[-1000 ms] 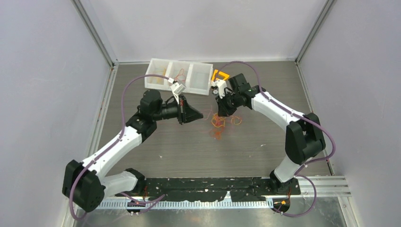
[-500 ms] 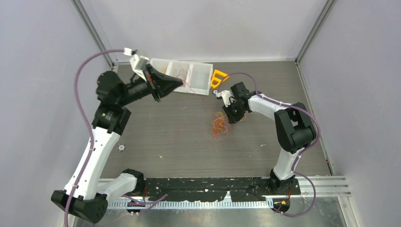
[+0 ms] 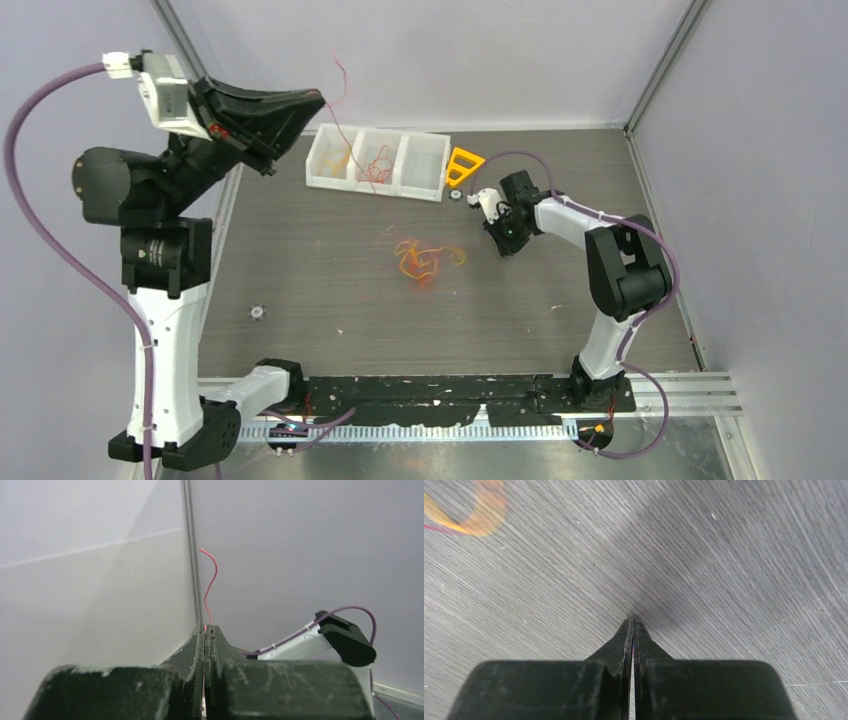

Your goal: Untangle the cables

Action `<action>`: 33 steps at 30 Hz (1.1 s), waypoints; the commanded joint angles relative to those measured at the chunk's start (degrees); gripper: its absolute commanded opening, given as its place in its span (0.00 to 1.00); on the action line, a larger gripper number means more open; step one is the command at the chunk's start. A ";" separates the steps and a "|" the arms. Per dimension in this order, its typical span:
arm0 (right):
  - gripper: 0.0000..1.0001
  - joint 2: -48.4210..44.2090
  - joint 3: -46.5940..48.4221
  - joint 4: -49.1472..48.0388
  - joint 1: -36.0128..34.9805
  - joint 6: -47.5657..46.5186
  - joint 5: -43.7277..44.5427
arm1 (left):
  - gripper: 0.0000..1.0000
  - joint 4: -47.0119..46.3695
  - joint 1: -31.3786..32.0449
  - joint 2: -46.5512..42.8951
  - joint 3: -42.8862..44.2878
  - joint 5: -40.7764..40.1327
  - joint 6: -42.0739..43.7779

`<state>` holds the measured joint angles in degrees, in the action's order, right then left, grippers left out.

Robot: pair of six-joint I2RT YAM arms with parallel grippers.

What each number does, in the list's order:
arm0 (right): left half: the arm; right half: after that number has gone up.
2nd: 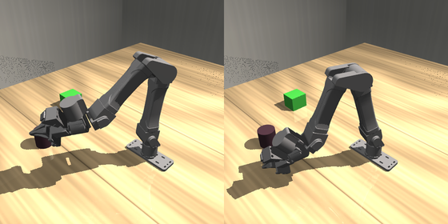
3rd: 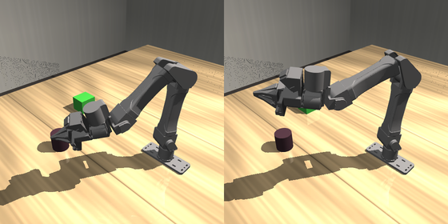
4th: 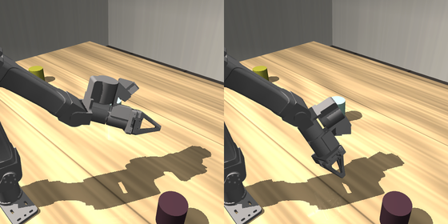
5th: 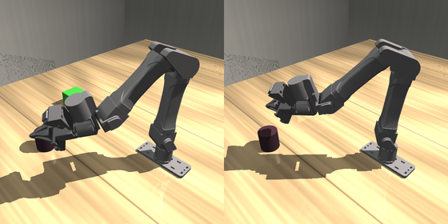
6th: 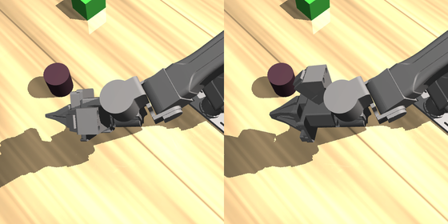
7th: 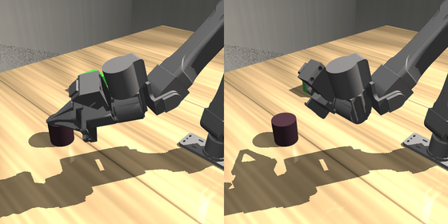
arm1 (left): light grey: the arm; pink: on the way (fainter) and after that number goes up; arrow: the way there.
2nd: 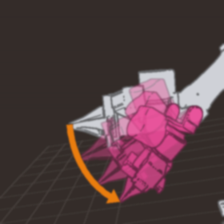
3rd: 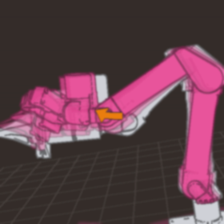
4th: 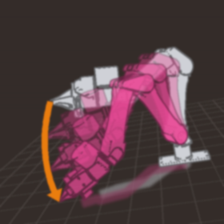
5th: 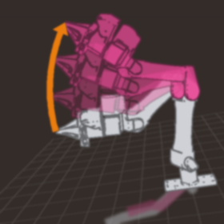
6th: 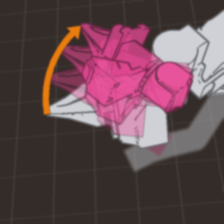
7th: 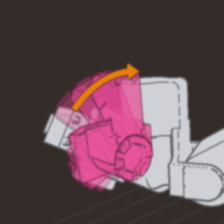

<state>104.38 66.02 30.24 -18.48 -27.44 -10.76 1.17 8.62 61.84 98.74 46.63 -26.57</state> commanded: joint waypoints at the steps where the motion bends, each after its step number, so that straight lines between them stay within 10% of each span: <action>1: 0.05 -0.15 -1.09 1.74 2.84 -5.30 5.42 | 0.00 -0.11 -1.50 1.61 5.17 -2.12 -1.69; 4: 0.20 -2.81 1.97 6.89 4.09 -5.04 -3.10 | 0.00 -3.89 -1.42 2.07 1.08 0.55 -7.81; 8: 0.83 -11.21 8.15 9.21 2.75 4.46 -22.48 | 0.00 -6.32 -1.42 0.83 -6.30 0.81 -9.67; 10: 0.95 -16.23 9.81 5.23 0.23 11.25 -29.68 | 0.00 -6.11 -1.42 0.56 -7.51 0.34 -8.90; 17: 0.96 -21.13 14.91 -8.49 -14.34 23.99 -36.86 | 0.00 -3.99 -1.42 1.83 -4.99 -1.15 -8.04; 33: 0.96 -4.07 27.13 -31.99 -30.38 31.36 -22.92 | 0.00 -6.70 -0.38 7.14 -1.98 -3.58 -13.16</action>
<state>97.45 88.82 10.87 -47.40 -2.35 -37.01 -3.05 7.90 68.62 94.50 44.05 -38.48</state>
